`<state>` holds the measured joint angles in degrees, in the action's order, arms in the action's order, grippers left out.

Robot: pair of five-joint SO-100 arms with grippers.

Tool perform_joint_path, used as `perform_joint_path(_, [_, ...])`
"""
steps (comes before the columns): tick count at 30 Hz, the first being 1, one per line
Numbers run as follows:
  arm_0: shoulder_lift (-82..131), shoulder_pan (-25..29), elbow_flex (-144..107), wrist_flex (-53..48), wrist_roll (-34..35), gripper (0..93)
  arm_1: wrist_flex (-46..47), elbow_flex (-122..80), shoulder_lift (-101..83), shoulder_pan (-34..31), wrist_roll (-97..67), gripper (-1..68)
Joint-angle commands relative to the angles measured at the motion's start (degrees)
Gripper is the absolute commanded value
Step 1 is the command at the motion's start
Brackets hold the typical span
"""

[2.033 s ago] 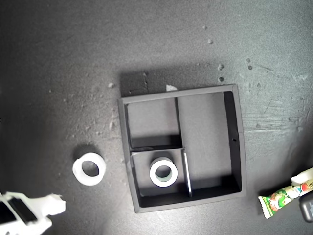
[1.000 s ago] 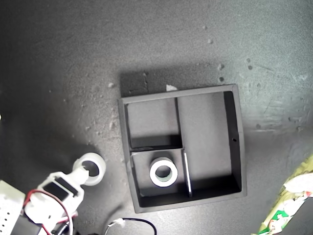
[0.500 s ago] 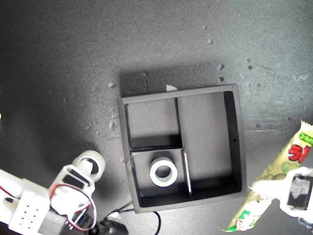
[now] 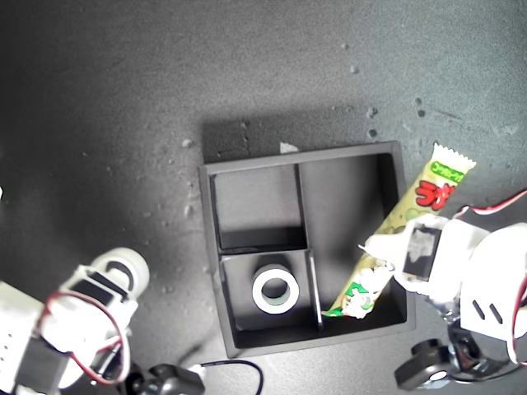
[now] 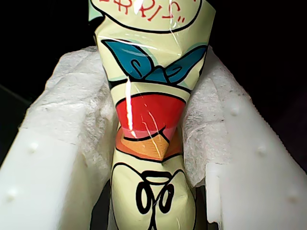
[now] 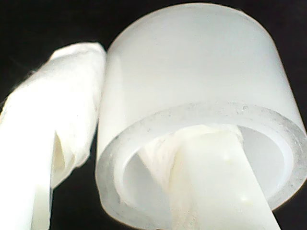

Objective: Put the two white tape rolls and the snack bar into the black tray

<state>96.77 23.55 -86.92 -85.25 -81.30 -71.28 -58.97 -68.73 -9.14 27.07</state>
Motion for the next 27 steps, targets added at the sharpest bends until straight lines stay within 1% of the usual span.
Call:
perform_joint_path(1, [5.7,-5.5,8.4,-1.6,9.6,0.0,1.1,2.7,-0.3,-0.3,-0.8,0.0])
perform_joint_path(2, [5.4,-7.2,10.8,-1.8,12.1,0.0,0.8,2.4,-0.3,-0.4,-0.7,3.9])
perform_joint_path(4, [3.9,-10.2,16.0,-1.9,16.7,0.0,0.3,1.5,-0.3,-0.6,-0.5,21.1])
perform_joint_path(5, [2.6,-11.4,18.7,-1.9,19.1,0.0,0.1,0.9,-0.3,-0.6,-0.4,26.6])
perform_joint_path(8, [-3.3,-14.2,27.8,-1.9,24.7,0.0,-0.6,-1.1,-0.3,-0.2,0.7,37.0])
perform_joint_path(11, [-12.2,-16.3,37.7,-3.1,27.9,0.0,-2.7,-1.8,-0.4,0.3,1.7,41.5])
perform_joint_path(12, [-16.3,-16.8,42.5,-5.0,28.3,0.0,-3.4,-2.3,-0.9,0.5,2.0,41.7])
perform_joint_path(14, [-27.1,-17.1,56.2,-11.3,29.1,0.0,-6.2,-1.8,-1.1,1.3,3.3,41.7])
perform_joint_path(16, [-41.6,-17.1,77.9,-19.9,29.0,0.0,-9.1,0.8,-1.2,1.8,4.8,41.6])
perform_joint_path(17, [-43.7,-17.1,79.1,-19.8,29.4,0.0,-11.1,3.3,-1.2,2.2,6.2,41.5])
perform_joint_path(19, [-46.9,-17.1,79.9,-19.7,28.5,0.0,-16.1,9.8,-1.2,3.3,10.7,38.1])
perform_joint_path(21, [-49.6,-17.1,80.4,-19.7,27.7,0.0,-23.4,18.3,-1.2,5.4,17.3,29.2])
perform_joint_path(23, [-52.0,-16.7,81.6,-19.7,27.2,0.0,-31.1,29.4,-1.2,7.3,23.0,16.2])
perform_joint_path(24, [-53.0,-16.5,82.0,-19.7,26.8,0.0,-31.9,33.1,-2.3,7.5,23.6,10.4])
perform_joint_path(25, [-53.8,-16.3,82.0,-19.7,26.3,0.0,-31.9,36.4,-4.0,7.5,24.6,6.0])
perform_joint_path(26, [-54.4,-16.2,81.9,-19.8,25.9,0.0,-31.9,39.6,-5.9,7.6,26.0,2.3])
perform_joint_path(27, [-54.8,-15.9,81.7,-19.8,25.5,0.0,-31.9,42.3,-8.1,7.6,26.8,0.0])
